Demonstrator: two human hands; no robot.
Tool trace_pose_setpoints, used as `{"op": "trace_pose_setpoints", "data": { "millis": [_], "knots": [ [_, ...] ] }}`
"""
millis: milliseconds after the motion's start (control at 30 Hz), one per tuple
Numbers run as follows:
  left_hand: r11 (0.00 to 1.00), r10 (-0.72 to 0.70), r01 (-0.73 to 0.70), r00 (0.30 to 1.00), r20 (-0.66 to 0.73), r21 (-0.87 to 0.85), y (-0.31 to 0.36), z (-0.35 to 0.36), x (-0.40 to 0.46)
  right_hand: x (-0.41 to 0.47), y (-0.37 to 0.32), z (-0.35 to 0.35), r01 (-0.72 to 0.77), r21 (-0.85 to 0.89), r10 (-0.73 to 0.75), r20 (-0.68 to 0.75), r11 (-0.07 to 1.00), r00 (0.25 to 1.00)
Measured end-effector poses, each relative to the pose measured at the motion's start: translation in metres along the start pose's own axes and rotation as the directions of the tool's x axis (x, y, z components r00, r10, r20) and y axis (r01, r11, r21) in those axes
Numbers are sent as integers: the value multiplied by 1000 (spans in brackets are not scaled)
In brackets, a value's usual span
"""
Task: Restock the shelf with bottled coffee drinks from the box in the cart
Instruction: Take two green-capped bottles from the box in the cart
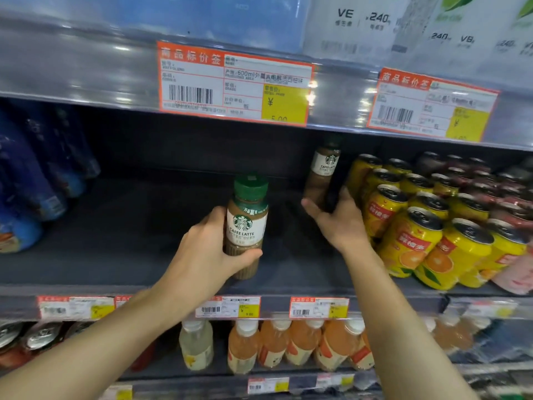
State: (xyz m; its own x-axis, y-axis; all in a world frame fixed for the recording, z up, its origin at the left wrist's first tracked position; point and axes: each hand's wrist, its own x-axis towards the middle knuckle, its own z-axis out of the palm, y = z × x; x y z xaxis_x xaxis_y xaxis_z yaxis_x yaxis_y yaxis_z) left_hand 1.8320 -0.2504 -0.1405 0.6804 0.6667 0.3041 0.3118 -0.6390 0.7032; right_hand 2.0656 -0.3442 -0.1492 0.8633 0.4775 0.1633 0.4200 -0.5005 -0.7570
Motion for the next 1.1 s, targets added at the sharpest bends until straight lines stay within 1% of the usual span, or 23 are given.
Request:
{"op": "trace_pose_setpoints", "data": {
  "millis": [100, 200, 300, 367, 433, 533, 700, 867, 967, 1100],
  "knots": [
    [1000, 22, -22, 1000, 1, 5, -3, 3, 4, -51, 2, -12, 110, -148, -94, 109, 983, 990],
    [999, 37, -37, 999, -3, -4, -5, 8, 8, -89, 4, -21, 173, -297, -115, 201, 939, 973],
    [999, 42, -41, 999, 7, -18, -4, 13, 11, -108, 5, -23, 225, -379, -118, 285, 897, 951],
    [998, 48, -48, 999, 12, -27, -3, 16, 13, -113, 8, -22, 252, -410, -123, 315, 877, 941],
    [998, 56, -55, 998, 8, -31, -2, 19, 15, -117, 13, -18, 288, -455, -143, 328, 842, 934],
    [996, 73, -72, 997, 3, -47, 1, 23, 18, -120, 20, -13, 359, -548, -200, 329, 756, 923],
    [995, 70, -68, 997, 27, -67, 4, 34, 34, -124, 22, -8, 374, -612, -243, 288, 697, 926],
    [989, -14, 24, 998, 64, -147, 8, 50, 65, -123, 23, -5, 384, -610, -259, 286, 693, 922],
    [984, -20, 29, 998, 53, -174, 9, 60, 85, -123, 22, -4, 388, -610, -268, 283, 690, 921],
    [992, -16, 18, 1000, 20, -124, 12, 75, 112, -121, 22, -3, 395, -589, -283, 278, 705, 918]
  ]
}}
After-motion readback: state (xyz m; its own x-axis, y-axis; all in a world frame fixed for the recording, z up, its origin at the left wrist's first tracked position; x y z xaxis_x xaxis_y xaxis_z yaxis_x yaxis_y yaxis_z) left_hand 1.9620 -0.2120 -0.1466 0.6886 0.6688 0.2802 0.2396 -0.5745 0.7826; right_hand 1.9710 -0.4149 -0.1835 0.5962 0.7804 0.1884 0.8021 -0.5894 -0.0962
